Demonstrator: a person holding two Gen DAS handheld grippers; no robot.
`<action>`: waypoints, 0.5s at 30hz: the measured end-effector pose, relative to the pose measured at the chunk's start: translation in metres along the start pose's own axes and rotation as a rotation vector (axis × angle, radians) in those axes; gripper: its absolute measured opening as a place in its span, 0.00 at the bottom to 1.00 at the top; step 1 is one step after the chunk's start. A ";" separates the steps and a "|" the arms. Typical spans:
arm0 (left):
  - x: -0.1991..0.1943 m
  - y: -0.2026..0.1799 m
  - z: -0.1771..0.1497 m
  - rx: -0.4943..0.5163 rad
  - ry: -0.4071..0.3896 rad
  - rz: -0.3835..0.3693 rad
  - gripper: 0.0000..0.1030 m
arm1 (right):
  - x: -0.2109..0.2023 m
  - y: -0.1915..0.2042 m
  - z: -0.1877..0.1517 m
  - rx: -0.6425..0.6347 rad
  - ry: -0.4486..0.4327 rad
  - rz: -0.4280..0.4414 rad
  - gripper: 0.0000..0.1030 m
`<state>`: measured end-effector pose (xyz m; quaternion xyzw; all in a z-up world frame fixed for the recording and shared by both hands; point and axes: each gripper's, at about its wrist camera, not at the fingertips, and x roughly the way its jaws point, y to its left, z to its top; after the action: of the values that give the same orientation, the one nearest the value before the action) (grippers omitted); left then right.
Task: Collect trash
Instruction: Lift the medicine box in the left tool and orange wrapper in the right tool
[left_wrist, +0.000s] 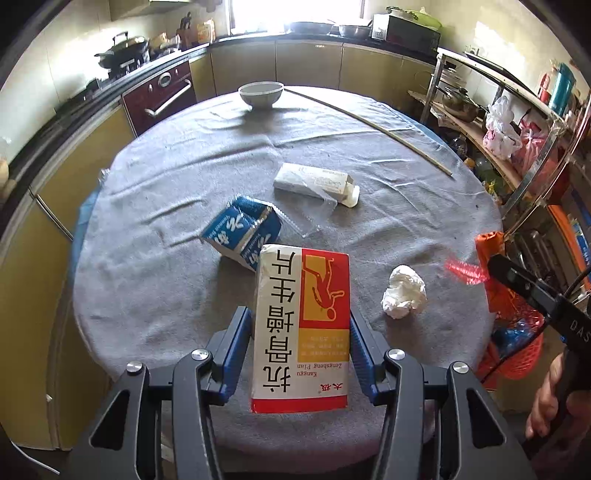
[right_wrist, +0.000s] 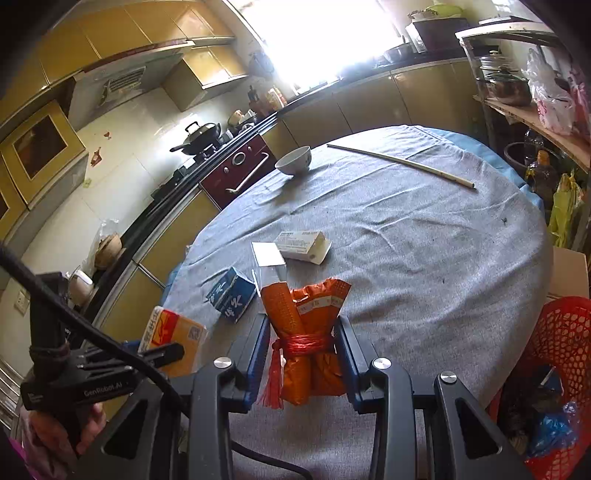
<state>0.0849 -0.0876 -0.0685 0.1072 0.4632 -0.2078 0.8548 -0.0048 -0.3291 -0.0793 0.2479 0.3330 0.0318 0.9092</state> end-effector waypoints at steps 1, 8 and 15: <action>-0.001 -0.002 0.001 0.007 -0.006 0.008 0.52 | 0.000 0.000 -0.001 0.000 0.001 0.001 0.37; -0.004 -0.013 0.004 0.054 -0.031 0.054 0.52 | 0.000 -0.001 -0.003 -0.002 0.005 0.007 0.37; -0.001 -0.024 0.005 0.085 -0.030 0.073 0.52 | 0.000 -0.006 -0.006 0.010 0.010 0.011 0.37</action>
<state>0.0770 -0.1105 -0.0645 0.1570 0.4368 -0.1974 0.8635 -0.0095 -0.3318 -0.0858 0.2542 0.3363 0.0365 0.9061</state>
